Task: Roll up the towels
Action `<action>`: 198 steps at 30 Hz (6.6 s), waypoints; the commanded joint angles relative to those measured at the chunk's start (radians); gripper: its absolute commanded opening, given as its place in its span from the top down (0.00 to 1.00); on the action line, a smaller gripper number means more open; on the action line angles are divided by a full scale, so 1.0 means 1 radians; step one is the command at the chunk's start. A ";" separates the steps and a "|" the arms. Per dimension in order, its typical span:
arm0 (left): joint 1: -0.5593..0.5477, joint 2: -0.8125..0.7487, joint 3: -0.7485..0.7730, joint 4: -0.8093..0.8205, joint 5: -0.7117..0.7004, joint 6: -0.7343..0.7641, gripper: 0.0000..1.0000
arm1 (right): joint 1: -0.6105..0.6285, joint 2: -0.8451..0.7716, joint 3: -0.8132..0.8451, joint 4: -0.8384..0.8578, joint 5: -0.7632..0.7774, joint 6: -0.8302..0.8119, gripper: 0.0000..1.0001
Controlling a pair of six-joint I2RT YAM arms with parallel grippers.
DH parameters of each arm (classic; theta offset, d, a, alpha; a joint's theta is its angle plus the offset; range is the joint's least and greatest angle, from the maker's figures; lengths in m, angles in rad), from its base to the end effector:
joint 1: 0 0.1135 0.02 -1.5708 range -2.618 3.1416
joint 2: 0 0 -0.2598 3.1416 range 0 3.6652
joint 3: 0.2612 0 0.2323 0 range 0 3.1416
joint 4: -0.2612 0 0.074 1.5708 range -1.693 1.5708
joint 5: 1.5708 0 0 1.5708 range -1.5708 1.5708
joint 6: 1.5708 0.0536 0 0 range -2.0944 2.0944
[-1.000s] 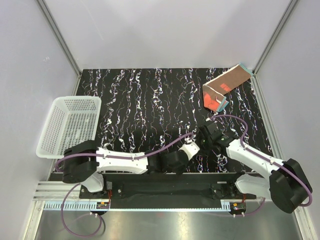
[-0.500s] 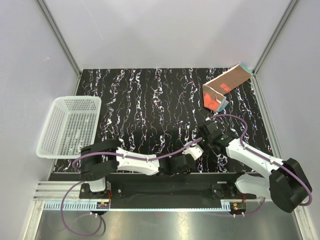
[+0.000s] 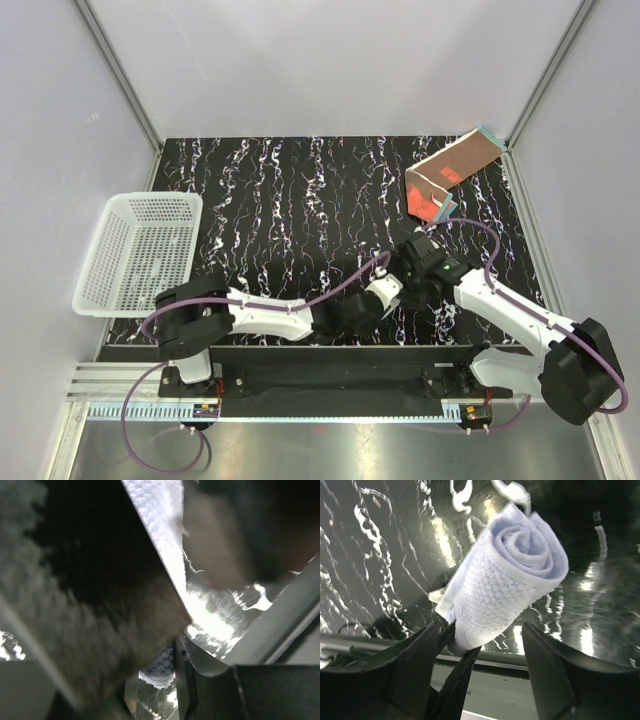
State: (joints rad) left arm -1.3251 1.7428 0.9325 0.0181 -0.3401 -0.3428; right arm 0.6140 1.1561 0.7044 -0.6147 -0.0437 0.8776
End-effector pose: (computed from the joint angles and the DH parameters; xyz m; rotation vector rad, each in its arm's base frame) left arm 0.1025 -0.3352 0.1596 0.9593 2.1434 -0.4414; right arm 0.1663 0.1201 0.1956 0.3464 2.7306 0.5255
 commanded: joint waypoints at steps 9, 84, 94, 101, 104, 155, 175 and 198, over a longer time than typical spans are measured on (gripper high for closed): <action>0.159 0.015 -0.049 -0.047 0.306 -0.113 0.71 | -0.036 -0.190 0.161 -0.203 0.215 0.030 0.20; 0.523 -0.356 -0.066 0.098 0.906 -0.384 0.01 | -0.036 -0.306 0.093 0.374 -0.165 -0.077 0.83; 0.596 -0.376 -0.092 0.253 1.001 -0.443 0.01 | -0.034 -0.338 0.035 0.545 -0.309 0.019 0.83; 0.596 -0.338 -0.124 0.500 1.196 -0.541 0.02 | -0.037 -0.299 -0.006 0.766 -0.413 0.099 0.83; 0.596 -0.344 -0.126 0.525 1.204 -0.541 0.09 | -0.036 -0.282 -0.002 0.777 -0.435 0.100 0.83; 1.698 -0.589 -0.049 -0.354 0.343 -0.539 1.00 | -0.034 -0.257 0.178 0.283 -0.257 -0.112 0.00; 1.764 -0.155 -0.121 0.138 0.322 -0.743 1.00 | -0.036 -0.055 0.228 0.293 -0.315 -0.137 0.00; 1.765 0.044 -0.095 0.395 0.460 -0.826 0.19 | -0.036 0.085 0.256 0.343 -0.363 -0.146 0.00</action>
State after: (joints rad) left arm 0.4362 1.8130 0.8078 0.4442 0.1287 -1.1797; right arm 0.5739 1.2411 0.9112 -0.3180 -0.3759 0.7368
